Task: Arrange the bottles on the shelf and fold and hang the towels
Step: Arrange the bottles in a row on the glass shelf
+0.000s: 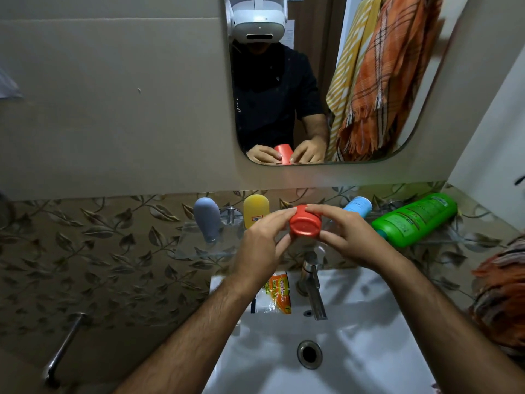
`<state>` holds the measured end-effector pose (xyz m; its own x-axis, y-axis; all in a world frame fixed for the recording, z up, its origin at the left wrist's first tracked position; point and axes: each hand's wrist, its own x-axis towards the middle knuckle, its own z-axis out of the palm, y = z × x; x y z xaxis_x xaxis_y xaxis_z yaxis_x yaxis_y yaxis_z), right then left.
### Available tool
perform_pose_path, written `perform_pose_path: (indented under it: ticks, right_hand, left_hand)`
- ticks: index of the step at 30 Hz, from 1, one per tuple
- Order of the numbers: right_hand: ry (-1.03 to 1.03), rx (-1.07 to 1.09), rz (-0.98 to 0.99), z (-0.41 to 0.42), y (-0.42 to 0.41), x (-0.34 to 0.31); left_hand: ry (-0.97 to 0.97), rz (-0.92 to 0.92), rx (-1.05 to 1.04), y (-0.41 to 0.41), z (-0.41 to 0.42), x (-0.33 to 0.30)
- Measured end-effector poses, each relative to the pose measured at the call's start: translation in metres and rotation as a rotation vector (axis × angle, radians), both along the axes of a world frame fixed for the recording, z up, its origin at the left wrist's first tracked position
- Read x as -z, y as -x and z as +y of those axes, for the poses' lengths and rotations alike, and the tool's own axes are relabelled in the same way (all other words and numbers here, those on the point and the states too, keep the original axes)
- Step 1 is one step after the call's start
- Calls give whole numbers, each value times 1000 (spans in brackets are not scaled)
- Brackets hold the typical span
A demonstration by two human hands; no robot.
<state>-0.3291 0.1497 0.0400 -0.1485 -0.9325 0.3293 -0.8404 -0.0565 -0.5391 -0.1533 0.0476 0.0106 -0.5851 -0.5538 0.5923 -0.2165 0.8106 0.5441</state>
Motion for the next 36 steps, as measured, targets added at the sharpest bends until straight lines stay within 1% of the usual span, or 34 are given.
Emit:
perform_pose_path:
  ticks: [5,9,11,14,23,36]
  right_hand:
    - [59,-33,-97,-7,6,-10]
    - [134,-31,-255,-17,9,-17]
    - [159,-15,-298,-21,10,-22]
    - [184,11,-427,-27,14,-26]
    - [150,82,-400,-35,16,-35]
    - [86,62,-371,-31,15,-41]
  left_hand:
    - [-34,83,-45,9,2,-23]
    - [-47,112,-115,22,-1,-40]
    - [-69,125,-130,28,-2,-48]
    - [-81,120,-147,34,-1,-55]
    - [-80,15,-182,38,-4,-57]
    - [-80,7,-172,36,-4,-56]
